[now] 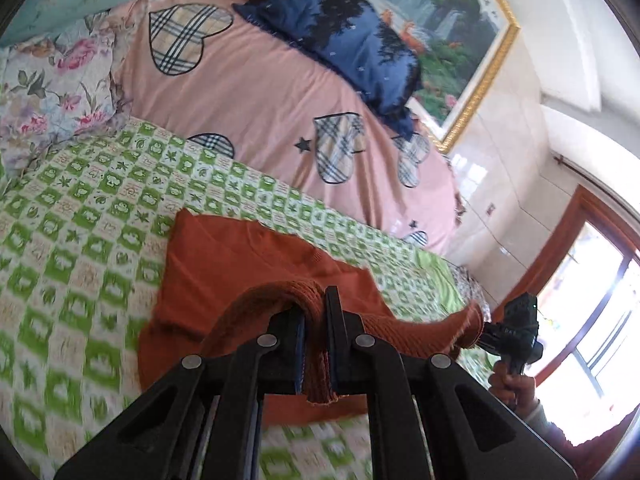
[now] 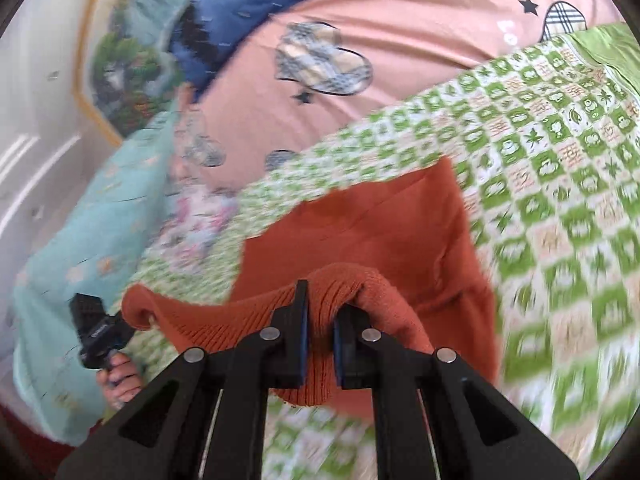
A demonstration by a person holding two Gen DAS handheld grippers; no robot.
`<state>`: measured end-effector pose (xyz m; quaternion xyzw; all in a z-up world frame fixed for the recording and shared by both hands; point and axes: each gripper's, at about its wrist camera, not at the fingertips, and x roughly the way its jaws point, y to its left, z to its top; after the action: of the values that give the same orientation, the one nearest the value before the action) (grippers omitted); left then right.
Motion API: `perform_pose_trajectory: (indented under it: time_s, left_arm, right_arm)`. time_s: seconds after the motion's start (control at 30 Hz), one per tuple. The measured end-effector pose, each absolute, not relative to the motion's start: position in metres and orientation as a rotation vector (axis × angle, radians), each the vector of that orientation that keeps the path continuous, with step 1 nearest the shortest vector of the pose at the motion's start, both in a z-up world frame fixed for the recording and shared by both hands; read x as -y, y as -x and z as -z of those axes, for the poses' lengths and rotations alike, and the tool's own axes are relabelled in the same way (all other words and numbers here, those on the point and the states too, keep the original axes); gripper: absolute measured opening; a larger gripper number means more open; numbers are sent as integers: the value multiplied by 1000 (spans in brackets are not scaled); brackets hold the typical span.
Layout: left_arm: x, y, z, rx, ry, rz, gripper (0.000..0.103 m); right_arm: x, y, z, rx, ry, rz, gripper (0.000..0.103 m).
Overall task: Fold small clothes
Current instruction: 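Lift the hem with both grippers and fold it toward the collar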
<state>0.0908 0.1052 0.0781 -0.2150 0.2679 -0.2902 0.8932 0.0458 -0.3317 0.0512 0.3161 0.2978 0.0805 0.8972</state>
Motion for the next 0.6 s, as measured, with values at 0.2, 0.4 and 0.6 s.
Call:
perform_pose_trajectory:
  time_s: [0.2, 0.4, 0.6]
  left_arm:
    - [-97, -207, -43, -675, 457, 498, 7]
    - [-87, -287, -2, -789, 438, 411, 6]
    - [-91, -291, 47, -915, 451, 380, 8]
  right_arm:
    - [360, -132, -23, -714, -696, -65, 11]
    - [380, -187, 27, -837, -732, -20, 14]
    - [383, -166, 30, -812, -723, -31, 35]
